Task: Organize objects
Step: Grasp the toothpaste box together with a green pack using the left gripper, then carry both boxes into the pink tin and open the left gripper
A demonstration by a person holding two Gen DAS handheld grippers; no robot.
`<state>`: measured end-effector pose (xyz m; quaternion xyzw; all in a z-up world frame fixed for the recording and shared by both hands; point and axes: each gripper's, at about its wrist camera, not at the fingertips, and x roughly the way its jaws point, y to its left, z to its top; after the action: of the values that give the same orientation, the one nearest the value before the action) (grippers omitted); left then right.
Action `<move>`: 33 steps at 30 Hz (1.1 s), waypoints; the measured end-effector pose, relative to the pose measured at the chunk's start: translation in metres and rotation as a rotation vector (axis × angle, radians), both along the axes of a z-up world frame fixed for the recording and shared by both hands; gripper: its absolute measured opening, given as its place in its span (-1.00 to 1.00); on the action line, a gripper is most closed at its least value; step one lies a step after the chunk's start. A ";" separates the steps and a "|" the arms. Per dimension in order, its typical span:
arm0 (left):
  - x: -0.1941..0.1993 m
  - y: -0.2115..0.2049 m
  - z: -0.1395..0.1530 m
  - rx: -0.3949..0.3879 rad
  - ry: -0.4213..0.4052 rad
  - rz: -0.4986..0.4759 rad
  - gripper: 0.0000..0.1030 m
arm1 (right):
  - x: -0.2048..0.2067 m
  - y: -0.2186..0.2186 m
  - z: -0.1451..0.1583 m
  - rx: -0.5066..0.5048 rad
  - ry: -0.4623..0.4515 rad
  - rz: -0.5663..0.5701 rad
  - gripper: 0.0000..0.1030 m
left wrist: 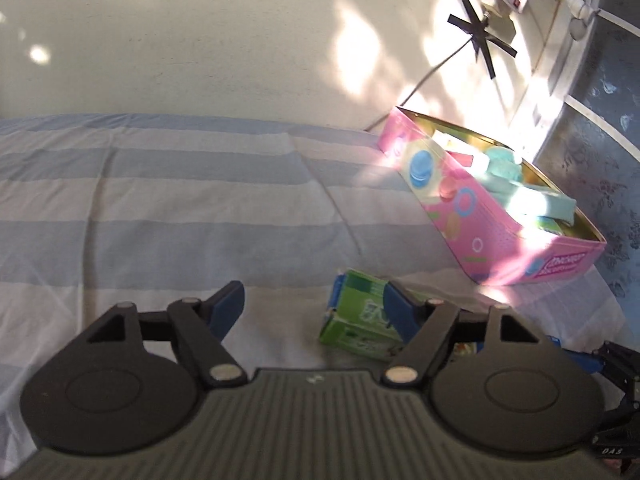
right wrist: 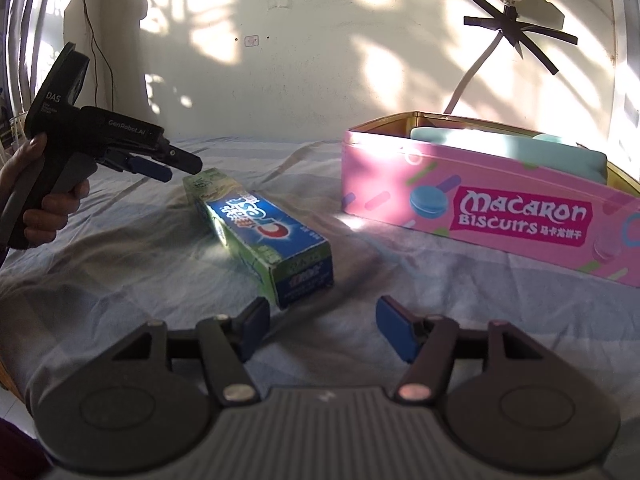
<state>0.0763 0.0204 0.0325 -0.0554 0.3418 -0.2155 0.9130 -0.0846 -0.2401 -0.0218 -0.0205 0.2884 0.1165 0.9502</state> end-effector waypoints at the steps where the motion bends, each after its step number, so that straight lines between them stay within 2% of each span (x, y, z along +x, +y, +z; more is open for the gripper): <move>1: 0.001 -0.004 -0.001 -0.001 0.003 -0.006 0.48 | 0.000 0.002 0.000 -0.009 0.002 -0.001 0.20; 5: 0.006 -0.015 -0.006 -0.047 0.041 -0.025 0.43 | 0.005 0.005 0.004 0.028 0.023 0.014 0.16; 6: 0.007 -0.017 -0.007 -0.068 0.052 -0.036 0.34 | 0.007 0.006 0.005 0.033 0.026 0.017 0.12; 7: 0.005 -0.021 -0.008 -0.082 0.057 -0.044 0.28 | 0.009 0.008 0.005 0.034 0.027 0.014 0.01; 10: -0.006 -0.036 -0.007 -0.048 0.019 -0.044 0.28 | 0.012 0.009 0.006 0.042 0.029 -0.001 -0.20; 15: -0.031 -0.054 -0.010 -0.053 0.009 -0.061 0.28 | 0.003 -0.011 0.007 0.056 0.027 -0.068 -0.21; 20: -0.059 -0.096 -0.015 -0.015 -0.024 -0.161 0.29 | -0.017 -0.048 0.005 0.053 0.036 -0.162 -0.19; 26: -0.072 -0.136 -0.016 0.009 -0.029 -0.253 0.29 | -0.044 -0.083 0.004 0.044 0.034 -0.261 -0.14; 30: -0.074 -0.144 -0.016 0.022 -0.028 -0.255 0.33 | -0.052 -0.087 0.002 0.035 0.017 -0.275 -0.08; 33: -0.078 -0.142 -0.015 0.044 -0.038 -0.243 0.38 | -0.052 -0.086 0.001 0.028 0.010 -0.261 0.03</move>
<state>-0.0013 -0.1218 0.0179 0.0107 0.3333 -0.3178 0.8876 -0.1364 -0.3261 -0.0205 0.0312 0.2916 -0.0039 0.9560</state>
